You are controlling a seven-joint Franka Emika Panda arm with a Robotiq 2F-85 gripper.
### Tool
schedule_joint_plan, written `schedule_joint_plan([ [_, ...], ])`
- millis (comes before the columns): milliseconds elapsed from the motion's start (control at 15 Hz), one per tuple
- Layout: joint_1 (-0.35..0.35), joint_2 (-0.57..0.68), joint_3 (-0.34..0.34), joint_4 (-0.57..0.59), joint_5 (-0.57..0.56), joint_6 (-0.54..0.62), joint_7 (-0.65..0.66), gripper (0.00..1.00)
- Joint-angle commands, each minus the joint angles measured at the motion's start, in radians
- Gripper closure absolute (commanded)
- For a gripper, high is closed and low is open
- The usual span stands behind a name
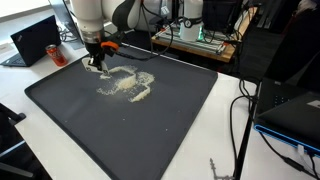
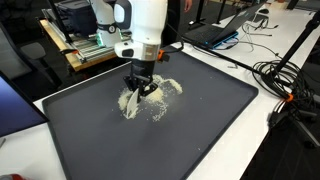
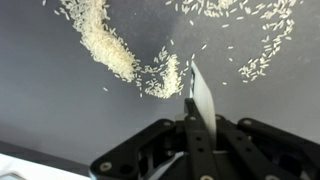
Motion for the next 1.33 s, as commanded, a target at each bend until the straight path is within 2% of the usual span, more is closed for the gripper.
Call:
schedule_joint_plan([
  [0, 0.038, -0.183, -0.049, -0.202, -0.128, 0.104, -0.037, 0.99],
  [133, 0.018, -0.265, -0.048, -0.263, -0.167, 0.124, -0.091, 0.99],
  [333, -0.042, -0.383, -0.012, -0.322, -0.147, 0.095, -0.233, 0.99],
  [733, -0.130, -0.564, 0.067, -0.369, -0.101, -0.029, -0.486, 0.99],
  [1067, -0.179, -0.625, 0.132, -0.332, 0.003, -0.186, -0.725, 0.99],
  [1200, -0.193, -0.631, 0.140, -0.317, 0.054, -0.202, -0.791, 0.99],
  [1267, -0.202, -0.631, 0.140, -0.320, 0.058, -0.174, -0.803, 0.99],
])
